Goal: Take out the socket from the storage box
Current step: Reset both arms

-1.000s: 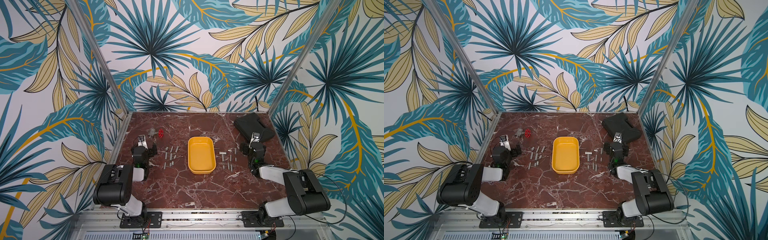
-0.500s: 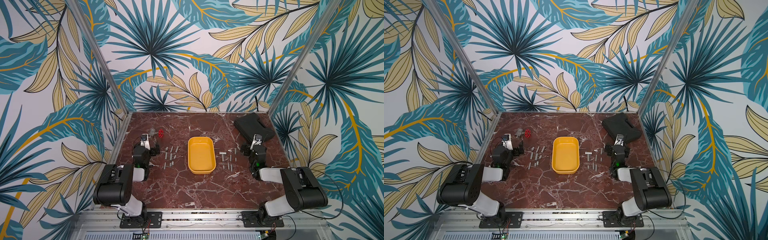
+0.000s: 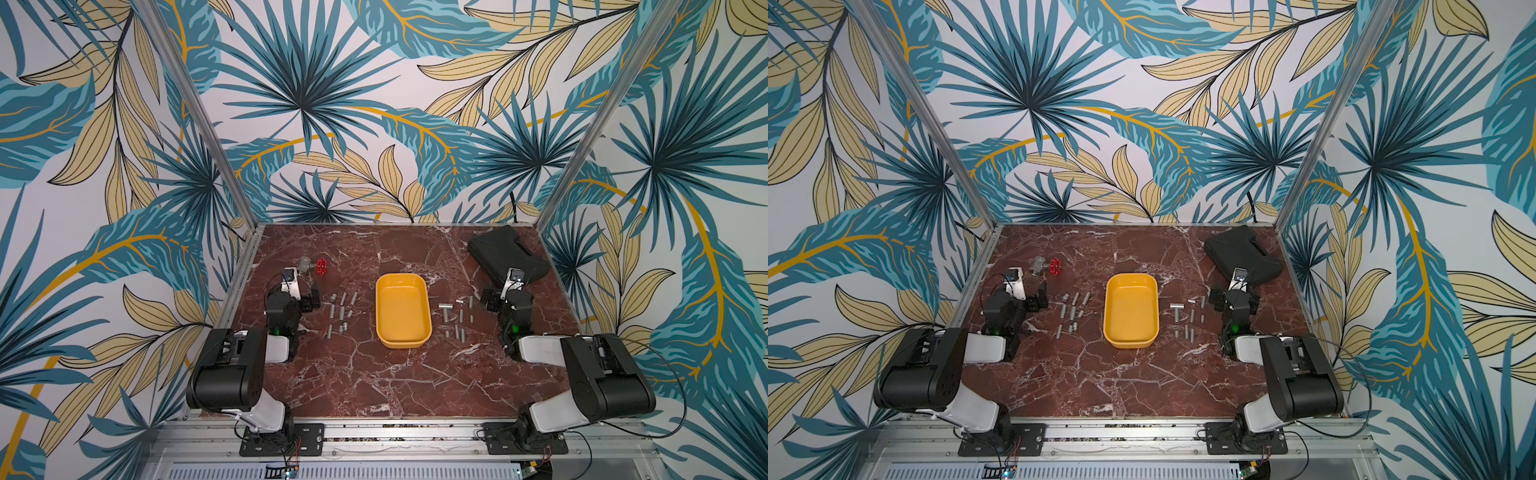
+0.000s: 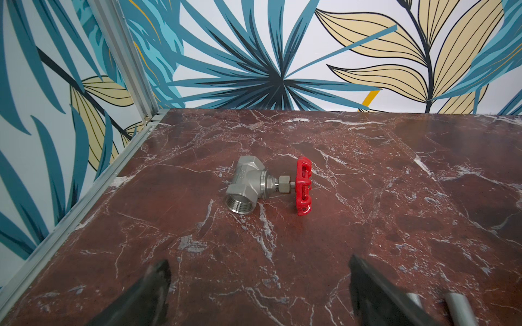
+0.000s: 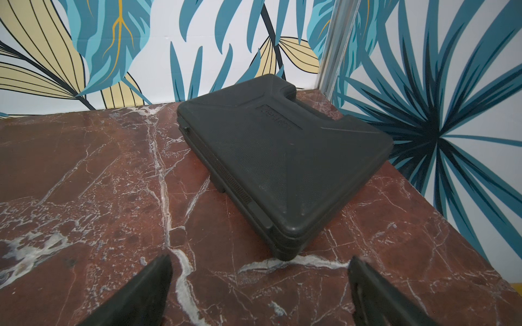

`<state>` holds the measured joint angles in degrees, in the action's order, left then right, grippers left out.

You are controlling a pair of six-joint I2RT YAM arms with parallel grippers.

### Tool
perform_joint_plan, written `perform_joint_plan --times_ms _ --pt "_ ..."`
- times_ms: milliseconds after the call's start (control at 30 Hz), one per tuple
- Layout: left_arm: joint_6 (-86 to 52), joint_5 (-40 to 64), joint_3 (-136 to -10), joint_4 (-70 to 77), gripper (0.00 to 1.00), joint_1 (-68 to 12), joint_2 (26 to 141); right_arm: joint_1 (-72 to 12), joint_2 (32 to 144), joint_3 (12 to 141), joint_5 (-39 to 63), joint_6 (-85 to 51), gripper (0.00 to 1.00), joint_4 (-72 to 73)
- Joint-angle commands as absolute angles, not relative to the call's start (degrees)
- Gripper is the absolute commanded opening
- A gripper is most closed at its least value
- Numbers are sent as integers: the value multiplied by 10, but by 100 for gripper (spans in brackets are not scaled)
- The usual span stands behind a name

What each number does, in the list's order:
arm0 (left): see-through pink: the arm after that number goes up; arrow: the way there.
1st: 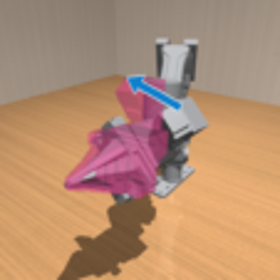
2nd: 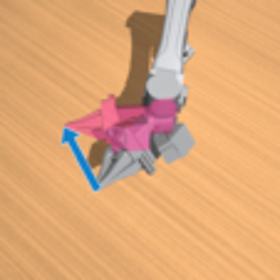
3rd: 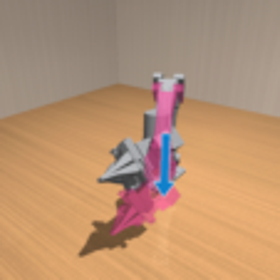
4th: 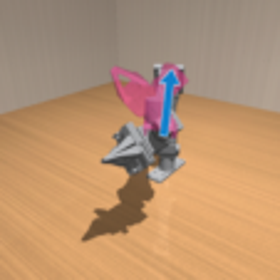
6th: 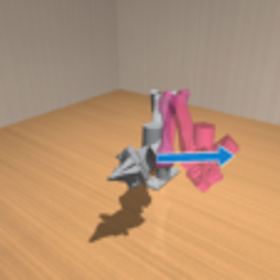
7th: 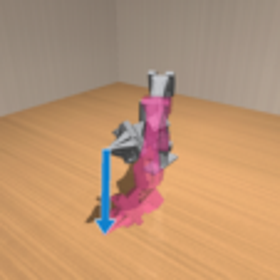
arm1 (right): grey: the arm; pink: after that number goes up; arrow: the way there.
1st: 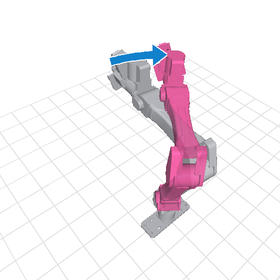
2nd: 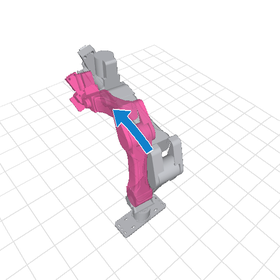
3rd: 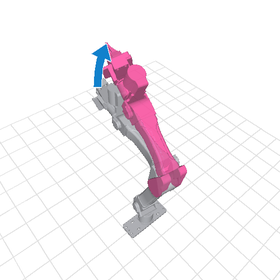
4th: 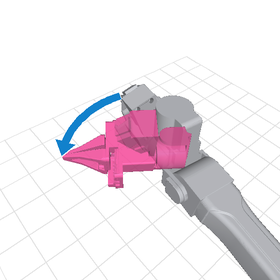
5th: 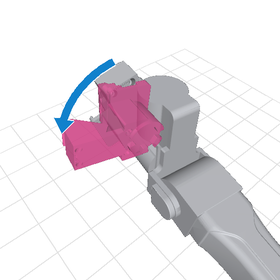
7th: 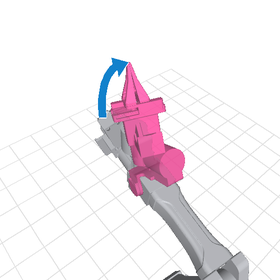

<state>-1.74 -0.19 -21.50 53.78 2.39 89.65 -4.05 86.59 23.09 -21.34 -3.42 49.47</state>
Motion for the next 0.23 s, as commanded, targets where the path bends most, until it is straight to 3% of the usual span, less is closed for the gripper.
perform_joint_plan --times_ms 0,200 --pt "-10 -3 -217 549 100 23 898 -39 863 225 -211 -39 100 506" --pt "-10 -2 -216 551 100 22 898 -39 861 224 -211 -40 100 507"
